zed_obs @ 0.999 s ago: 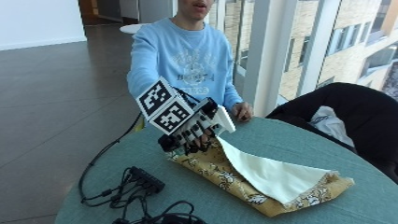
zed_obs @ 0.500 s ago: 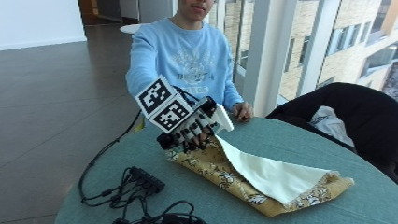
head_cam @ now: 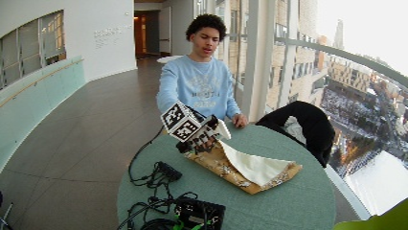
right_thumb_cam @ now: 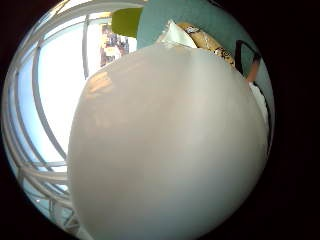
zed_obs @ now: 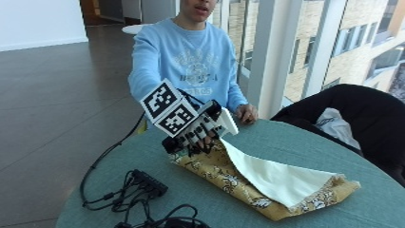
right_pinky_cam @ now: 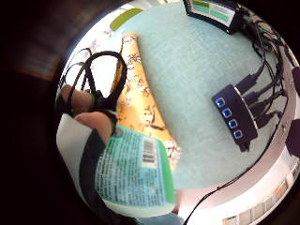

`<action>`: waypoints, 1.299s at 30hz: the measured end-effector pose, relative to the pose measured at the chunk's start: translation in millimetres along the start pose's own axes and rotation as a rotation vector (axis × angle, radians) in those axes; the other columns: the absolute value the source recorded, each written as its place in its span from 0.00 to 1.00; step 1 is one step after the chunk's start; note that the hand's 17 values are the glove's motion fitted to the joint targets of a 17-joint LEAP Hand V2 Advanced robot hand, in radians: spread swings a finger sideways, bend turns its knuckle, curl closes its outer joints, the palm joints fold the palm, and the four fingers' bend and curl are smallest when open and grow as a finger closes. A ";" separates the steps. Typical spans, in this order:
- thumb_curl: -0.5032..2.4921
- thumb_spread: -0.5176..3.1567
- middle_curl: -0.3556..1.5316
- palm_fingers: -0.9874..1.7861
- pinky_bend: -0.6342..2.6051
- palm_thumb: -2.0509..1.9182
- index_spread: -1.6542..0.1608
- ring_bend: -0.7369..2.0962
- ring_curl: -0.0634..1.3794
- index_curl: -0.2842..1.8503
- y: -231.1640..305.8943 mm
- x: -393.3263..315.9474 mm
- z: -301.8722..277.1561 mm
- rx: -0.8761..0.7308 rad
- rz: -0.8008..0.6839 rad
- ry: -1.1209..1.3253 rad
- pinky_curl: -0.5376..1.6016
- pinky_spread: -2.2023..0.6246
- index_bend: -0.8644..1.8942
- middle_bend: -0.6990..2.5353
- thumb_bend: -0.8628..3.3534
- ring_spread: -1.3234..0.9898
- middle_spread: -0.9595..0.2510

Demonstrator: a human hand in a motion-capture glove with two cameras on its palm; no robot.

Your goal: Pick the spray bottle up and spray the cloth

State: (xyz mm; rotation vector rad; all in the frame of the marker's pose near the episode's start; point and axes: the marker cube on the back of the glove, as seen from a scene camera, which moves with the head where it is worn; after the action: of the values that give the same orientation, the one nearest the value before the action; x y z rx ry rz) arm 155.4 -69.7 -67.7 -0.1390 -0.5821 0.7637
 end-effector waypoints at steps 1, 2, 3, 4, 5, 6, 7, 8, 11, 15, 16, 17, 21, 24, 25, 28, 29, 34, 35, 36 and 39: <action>0.40 0.31 0.44 0.80 0.27 0.75 0.80 0.43 0.32 0.41 0.1 -0.2 0.4 -0.002 0.000 0.001 0.42 0.79 0.38 0.32 0.20 0.55 0.71; 0.40 0.31 0.44 0.80 0.27 0.75 0.80 0.43 0.32 0.41 0.3 -0.4 0.9 -0.003 0.000 0.003 0.42 0.79 0.38 0.32 0.20 0.55 0.71; 0.40 0.31 0.44 0.80 0.27 0.75 0.80 0.43 0.32 0.41 0.6 -0.6 1.2 -0.004 0.000 0.005 0.42 0.79 0.38 0.32 0.20 0.55 0.71; 0.40 0.31 0.44 0.80 0.27 0.75 0.80 0.43 0.32 0.41 0.8 -1.1 1.3 -0.005 0.000 0.007 0.42 0.79 0.38 0.32 0.20 0.55 0.71; 0.40 0.31 0.44 0.80 0.27 0.75 0.80 0.43 0.32 0.41 1.0 -1.6 1.3 -0.005 0.000 0.010 0.42 0.79 0.38 0.32 0.20 0.55 0.71; 0.40 0.31 0.44 0.80 0.27 0.75 0.80 0.43 0.32 0.41 1.1 -2.3 1.1 -0.004 -0.001 0.012 0.42 0.79 0.38 0.32 0.20 0.55 0.71; 0.40 0.31 0.44 0.80 0.27 0.75 0.80 0.43 0.32 0.41 1.2 -3.1 0.9 -0.004 -0.001 0.014 0.42 0.79 0.38 0.32 0.20 0.55 0.71; 0.40 0.31 0.44 0.80 0.27 0.75 0.80 0.43 0.32 0.41 1.3 -3.9 0.6 -0.004 -0.002 0.015 0.42 0.79 0.38 0.32 0.20 0.55 0.71; 0.40 0.31 0.44 0.80 0.27 0.75 0.80 0.43 0.32 0.41 1.4 -5.2 0.6 -0.005 -0.003 0.018 0.42 0.79 0.38 0.32 0.20 0.55 0.71; 0.40 0.31 0.44 0.80 0.27 0.75 0.80 0.43 0.32 0.41 1.8 -5.0 1.3 -0.012 0.001 0.025 0.43 0.79 0.38 0.32 0.20 0.55 0.71; 0.40 0.31 0.44 0.80 0.27 0.75 0.80 0.43 0.32 0.41 1.8 -4.9 1.3 -0.014 0.003 0.026 0.43 0.79 0.38 0.32 0.20 0.55 0.71; 0.40 0.31 0.44 0.80 0.27 0.75 0.80 0.43 0.32 0.41 1.6 -4.9 1.2 -0.015 0.004 0.028 0.43 0.79 0.38 0.32 0.20 0.55 0.71; 0.40 0.31 0.44 0.80 0.27 0.75 0.79 0.43 0.32 0.41 1.2 -4.0 2.5 -0.020 0.010 0.034 0.43 0.79 0.38 0.32 0.20 0.55 0.71; 0.41 0.31 0.44 0.80 0.27 0.75 0.79 0.43 0.32 0.41 1.9 -2.7 5.6 -0.029 0.017 0.039 0.43 0.79 0.38 0.32 0.20 0.55 0.71; 0.41 0.31 0.44 0.80 0.27 0.75 0.79 0.43 0.32 0.41 2.0 -2.4 6.6 -0.033 0.017 0.042 0.43 0.79 0.38 0.32 0.20 0.55 0.71; 0.41 0.31 0.44 0.80 0.27 0.75 0.79 0.43 0.32 0.41 1.7 -2.7 8.4 -0.036 0.014 0.047 0.43 0.79 0.38 0.32 0.20 0.55 0.72; 0.41 0.31 0.44 0.80 0.27 0.75 0.79 0.43 0.32 0.41 1.5 -3.2 8.6 -0.034 0.013 0.048 0.43 0.79 0.38 0.32 0.20 0.55 0.72; 0.41 0.31 0.44 0.80 0.27 0.75 0.79 0.43 0.32 0.42 1.0 -6.2 7.9 -0.031 0.012 0.050 0.43 0.79 0.38 0.32 0.20 0.55 0.72; 0.41 0.31 0.44 0.80 0.27 0.75 0.80 0.43 0.32 0.42 1.1 -6.7 7.8 -0.031 0.011 0.051 0.43 0.79 0.38 0.32 0.20 0.55 0.72; 0.41 0.31 0.44 0.80 0.27 0.75 0.80 0.43 0.32 0.42 1.2 -7.2 7.8 -0.031 0.009 0.052 0.43 0.79 0.38 0.32 0.20 0.55 0.72; 0.41 0.31 0.44 0.80 0.27 0.75 0.80 0.43 0.32 0.42 1.7 -9.5 8.2 -0.026 0.001 0.051 0.43 0.79 0.38 0.32 0.20 0.55 0.72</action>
State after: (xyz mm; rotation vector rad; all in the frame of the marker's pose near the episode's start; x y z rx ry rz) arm 144.5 -75.7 -65.6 -0.1823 -0.5431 0.7520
